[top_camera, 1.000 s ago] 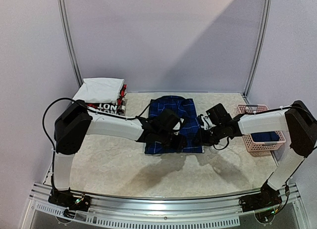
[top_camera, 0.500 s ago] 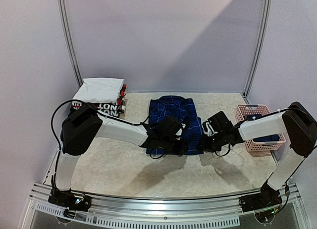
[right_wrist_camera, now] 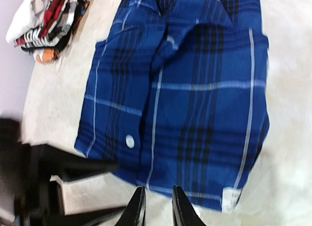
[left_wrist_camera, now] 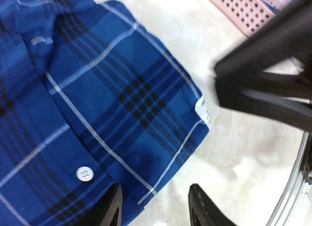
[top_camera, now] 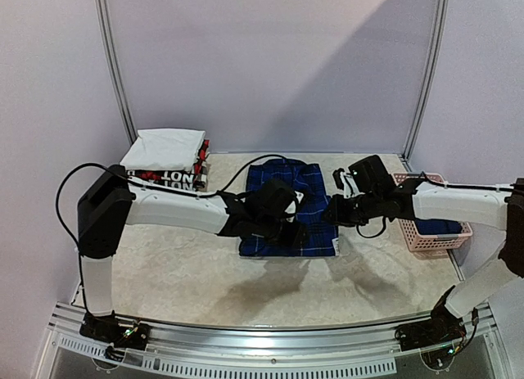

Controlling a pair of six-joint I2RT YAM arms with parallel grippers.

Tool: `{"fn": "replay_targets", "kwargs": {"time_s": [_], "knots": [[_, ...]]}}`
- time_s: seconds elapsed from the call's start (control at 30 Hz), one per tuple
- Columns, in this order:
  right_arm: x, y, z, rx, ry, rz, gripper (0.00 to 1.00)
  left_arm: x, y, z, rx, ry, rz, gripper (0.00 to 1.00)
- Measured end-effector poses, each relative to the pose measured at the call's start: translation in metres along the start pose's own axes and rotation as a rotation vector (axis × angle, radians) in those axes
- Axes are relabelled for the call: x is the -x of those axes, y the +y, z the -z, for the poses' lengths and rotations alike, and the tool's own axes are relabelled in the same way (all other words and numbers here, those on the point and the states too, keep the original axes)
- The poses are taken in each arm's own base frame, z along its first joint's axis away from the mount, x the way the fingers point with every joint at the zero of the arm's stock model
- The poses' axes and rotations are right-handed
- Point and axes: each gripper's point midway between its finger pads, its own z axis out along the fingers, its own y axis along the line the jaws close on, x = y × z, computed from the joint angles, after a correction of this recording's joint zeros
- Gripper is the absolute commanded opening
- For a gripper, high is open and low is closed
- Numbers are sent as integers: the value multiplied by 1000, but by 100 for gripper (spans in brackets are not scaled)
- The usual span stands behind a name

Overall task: Fold and stack the mixed laundry pile
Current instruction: Smooth out the 2/3-rectangle-folded shirt at the center of the board, then pick up the 2/3-rectangle-folded shirt from the corner of the board.

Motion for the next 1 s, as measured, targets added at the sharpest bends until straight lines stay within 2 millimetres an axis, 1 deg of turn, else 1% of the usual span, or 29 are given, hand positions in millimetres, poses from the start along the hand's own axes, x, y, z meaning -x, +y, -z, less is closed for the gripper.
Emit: {"fn": "replay_targets", "kwargs": {"time_s": [0.07,0.1,0.23,0.33,0.43,0.5,0.53,0.6,0.7,0.77,0.83,1.0], "knots": [[13,-1,-5,-4,-11,-5,18,8,0,8,13,-19,-5,48],[18,-6,-10,-15,-10,-10,18,11,1,10,22,-26,-7,48],[27,-30,-35,-62,26,-36,17,18,10,12,49,-34,-10,48],[32,-48,-56,-91,61,-54,17,25,21,10,67,-36,-2,47],[27,-67,-74,-116,101,-73,17,37,40,3,88,-48,10,47],[22,-77,-83,-129,127,-82,16,40,53,-6,104,-46,17,47],[19,-83,-88,-139,142,-87,16,38,60,-11,114,-40,19,47],[14,-90,-97,-150,161,-91,16,28,73,-23,130,-13,21,47],[18,-89,-100,-141,153,-87,16,9,88,-41,147,34,27,46],[19,-88,-101,-139,150,-86,16,3,90,-49,146,41,25,46],[18,-89,-101,-138,148,-86,16,6,88,-49,138,30,25,46],[12,-89,-96,-131,127,-86,16,2,87,-48,123,-9,32,45]]}}
